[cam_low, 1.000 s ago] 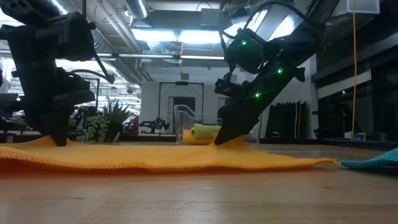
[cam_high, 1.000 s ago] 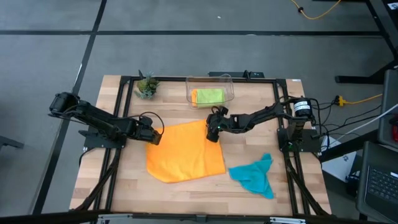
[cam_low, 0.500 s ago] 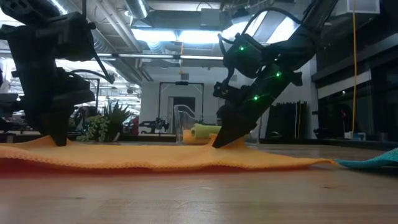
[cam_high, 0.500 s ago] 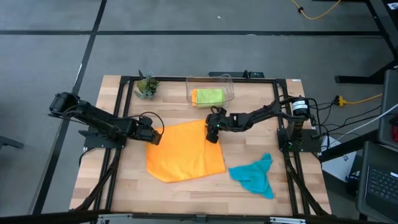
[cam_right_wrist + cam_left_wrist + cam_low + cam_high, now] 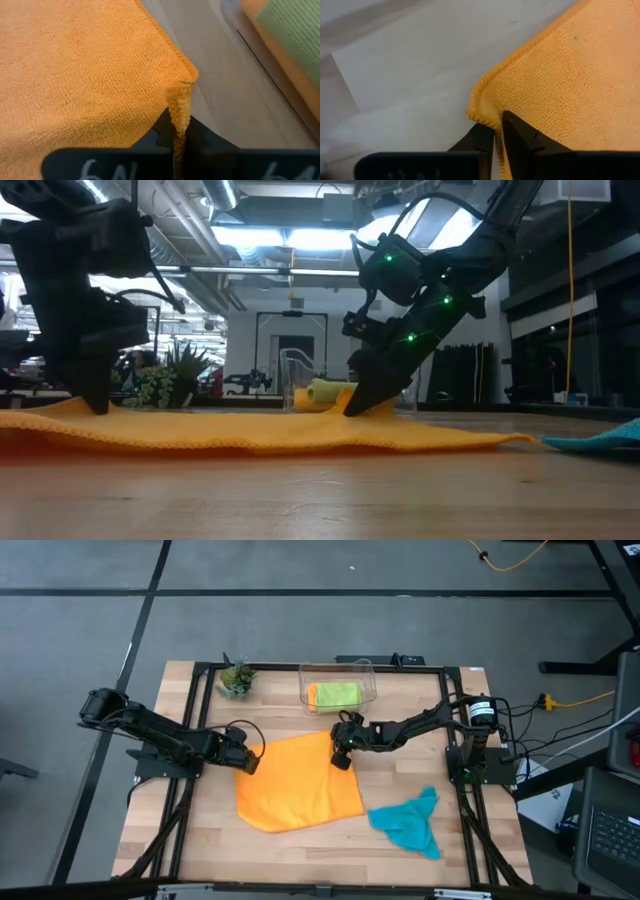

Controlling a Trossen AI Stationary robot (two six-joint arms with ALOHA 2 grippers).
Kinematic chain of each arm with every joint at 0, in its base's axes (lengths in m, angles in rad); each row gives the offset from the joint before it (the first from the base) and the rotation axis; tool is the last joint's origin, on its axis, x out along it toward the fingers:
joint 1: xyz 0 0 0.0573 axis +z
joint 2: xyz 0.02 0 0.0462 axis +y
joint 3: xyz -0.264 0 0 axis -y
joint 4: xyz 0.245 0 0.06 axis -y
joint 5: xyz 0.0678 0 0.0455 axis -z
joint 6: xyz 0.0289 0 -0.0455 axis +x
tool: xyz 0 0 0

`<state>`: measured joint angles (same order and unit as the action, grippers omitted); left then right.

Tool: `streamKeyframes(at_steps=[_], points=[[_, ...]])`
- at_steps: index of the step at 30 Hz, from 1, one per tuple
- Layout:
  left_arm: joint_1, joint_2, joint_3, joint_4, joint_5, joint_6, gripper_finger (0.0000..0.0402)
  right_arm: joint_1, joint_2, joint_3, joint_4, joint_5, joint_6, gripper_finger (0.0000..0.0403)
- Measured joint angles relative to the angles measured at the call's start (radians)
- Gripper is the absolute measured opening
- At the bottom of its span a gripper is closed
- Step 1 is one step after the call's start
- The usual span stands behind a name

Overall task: Fold microfiber towels
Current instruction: Fold the orange microfiber cloth

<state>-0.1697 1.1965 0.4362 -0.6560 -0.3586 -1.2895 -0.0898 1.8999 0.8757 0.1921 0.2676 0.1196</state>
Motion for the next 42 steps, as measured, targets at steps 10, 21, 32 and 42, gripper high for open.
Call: streamKeyframes(at_steps=[10, 21, 32, 42], points=[[-0.034, 0.0, 0.031, -0.012, -0.069, 0.031, 0.0001, 0.002, -0.096, -0.002, -0.06, 0.0, -0.013, 0.0004], [-0.108, 0.0, 0.21, -0.007, -0.121, 0.148, 0.0, 0.051, -0.22, -0.001, -0.121, -0.016, 0.011, 0.0003], [-0.141, 0.0, 0.282, 0.21, -0.228, 0.289, 0.0, 0.159, -0.225, -0.001, 0.033, -0.088, 0.063, 0.0002], [-0.141, 0.096, 0.282, 0.463, -0.238, 0.41, 0.0, 0.2, -0.225, -0.001, 0.141, -0.086, 0.115, 0.0002]])
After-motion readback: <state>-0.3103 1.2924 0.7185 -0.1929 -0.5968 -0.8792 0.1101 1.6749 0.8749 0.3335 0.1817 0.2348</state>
